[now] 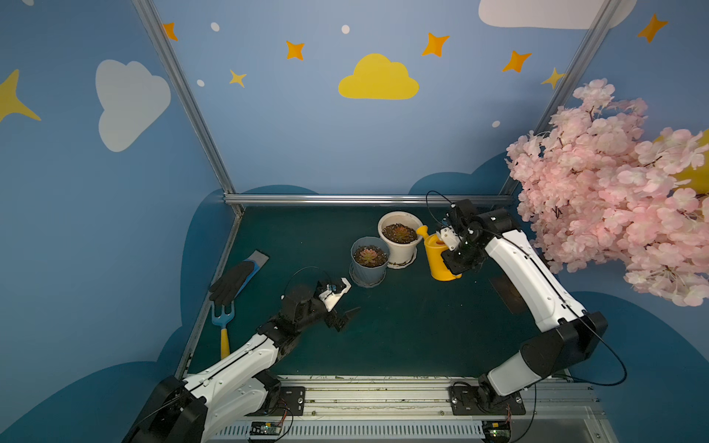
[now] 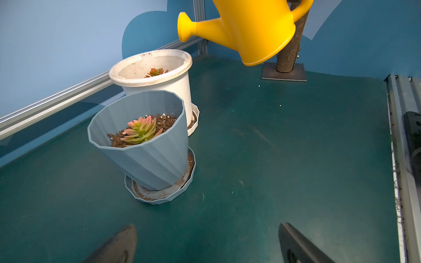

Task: Water the succulent around the soil edge
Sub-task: Water the soil of the potted plant with water.

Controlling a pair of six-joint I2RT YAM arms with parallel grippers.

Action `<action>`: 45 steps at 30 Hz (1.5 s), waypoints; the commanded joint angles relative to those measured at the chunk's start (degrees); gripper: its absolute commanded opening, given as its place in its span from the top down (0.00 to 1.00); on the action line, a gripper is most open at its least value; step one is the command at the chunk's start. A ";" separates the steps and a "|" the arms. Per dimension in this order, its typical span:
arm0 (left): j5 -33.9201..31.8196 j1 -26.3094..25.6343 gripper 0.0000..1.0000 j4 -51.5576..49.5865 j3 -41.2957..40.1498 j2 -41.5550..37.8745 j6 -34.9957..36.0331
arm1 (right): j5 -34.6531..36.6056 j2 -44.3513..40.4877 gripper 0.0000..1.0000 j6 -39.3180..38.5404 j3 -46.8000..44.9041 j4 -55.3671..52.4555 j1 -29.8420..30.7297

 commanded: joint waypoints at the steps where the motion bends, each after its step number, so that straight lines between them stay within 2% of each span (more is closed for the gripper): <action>1: 1.35 1.04 0.00 1.78 2.03 0.59 0.14 | 1.82 2.45 1.00 -1.43 4.39 -5.21 0.37; 15: 2.60 3.08 0.00 3.23 5.34 4.60 1.34 | 4.41 9.20 1.00 -1.03 13.49 -8.29 0.73; 33: 2.09 3.90 0.00 4.35 5.24 4.66 1.63 | 5.80 18.99 1.00 -0.91 26.34 -11.48 1.78; 45: 4.77 5.46 0.00 8.37 5.70 5.61 -0.56 | 5.67 20.58 1.00 -1.08 29.03 -12.24 1.78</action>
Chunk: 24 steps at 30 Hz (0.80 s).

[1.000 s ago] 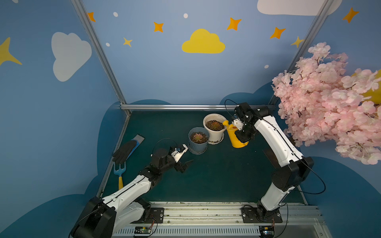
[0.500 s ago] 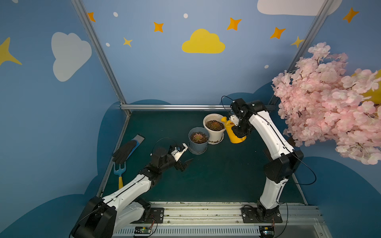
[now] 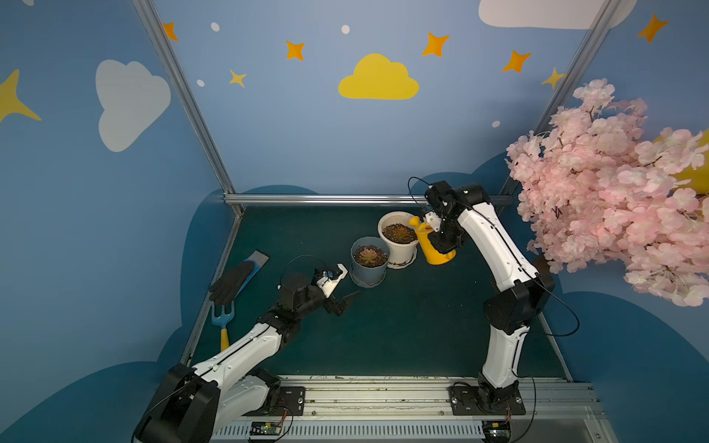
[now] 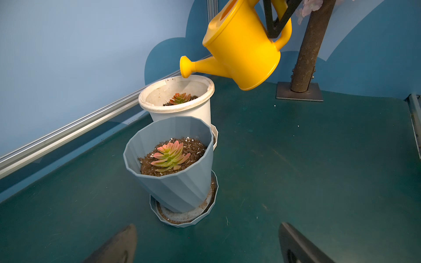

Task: Water the succulent around the soil edge
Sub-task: Water the soil of the potted plant with water.

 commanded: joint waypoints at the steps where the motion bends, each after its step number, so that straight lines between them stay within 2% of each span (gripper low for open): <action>1: 1.80 0.60 0.00 2.73 1.47 0.36 -1.19 | 0.36 0.66 1.00 -0.17 2.72 -1.66 0.23; 24: 2.69 2.49 0.00 6.73 1.67 1.51 -2.74 | -1.88 3.75 1.00 -0.35 7.89 -2.94 0.44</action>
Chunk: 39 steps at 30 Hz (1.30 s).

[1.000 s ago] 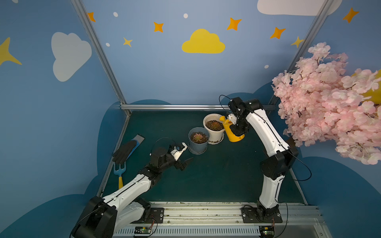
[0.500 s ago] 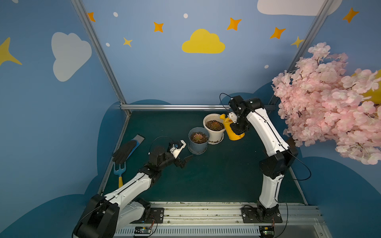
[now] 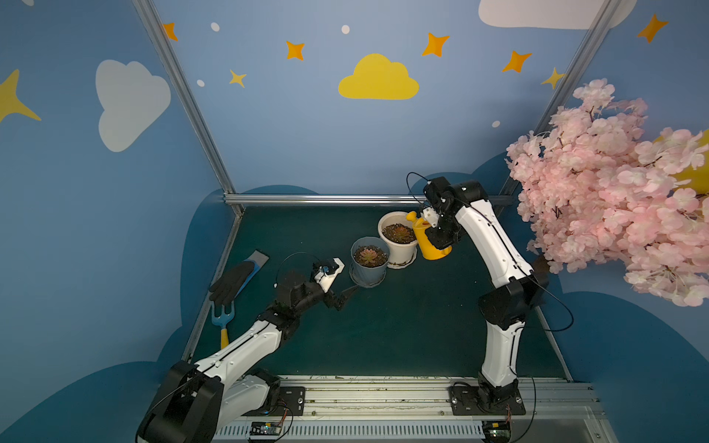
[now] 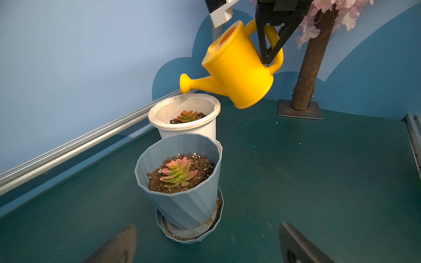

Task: Water the succulent around the soil edge
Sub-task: Water the soil of the potted plant with water.

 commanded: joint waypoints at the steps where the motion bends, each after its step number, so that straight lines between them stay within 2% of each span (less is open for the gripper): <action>1: 0.50 0.44 0.00 2.24 0.82 0.08 -0.79 | -0.72 0.56 1.00 -0.20 2.60 -2.91 0.38; 39: 1.15 0.87 0.00 3.10 0.51 0.32 -1.40 | -2.09 2.19 1.00 -2.87 5.13 -1.68 4.24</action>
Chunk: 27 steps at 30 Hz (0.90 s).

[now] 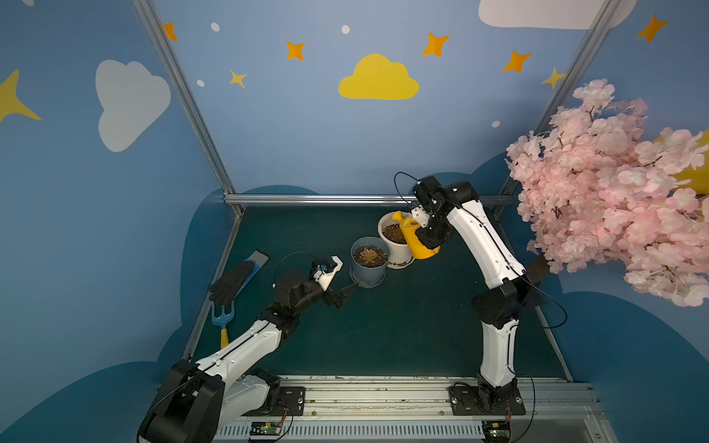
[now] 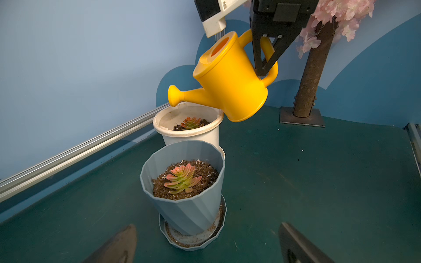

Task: Water the succulent around the soil edge
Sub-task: Water the soil of the potted plant with water.

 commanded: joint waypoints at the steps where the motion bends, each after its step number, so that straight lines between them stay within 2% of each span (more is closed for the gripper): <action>1: 0.69 0.24 0.00 0.96 0.51 -0.07 -0.53 | -0.60 0.42 1.00 -0.11 1.65 -1.78 0.53; 27: 1.04 0.28 0.00 1.05 0.45 0.16 -0.64 | -0.06 -0.96 1.00 1.00 -1.89 -1.99 2.21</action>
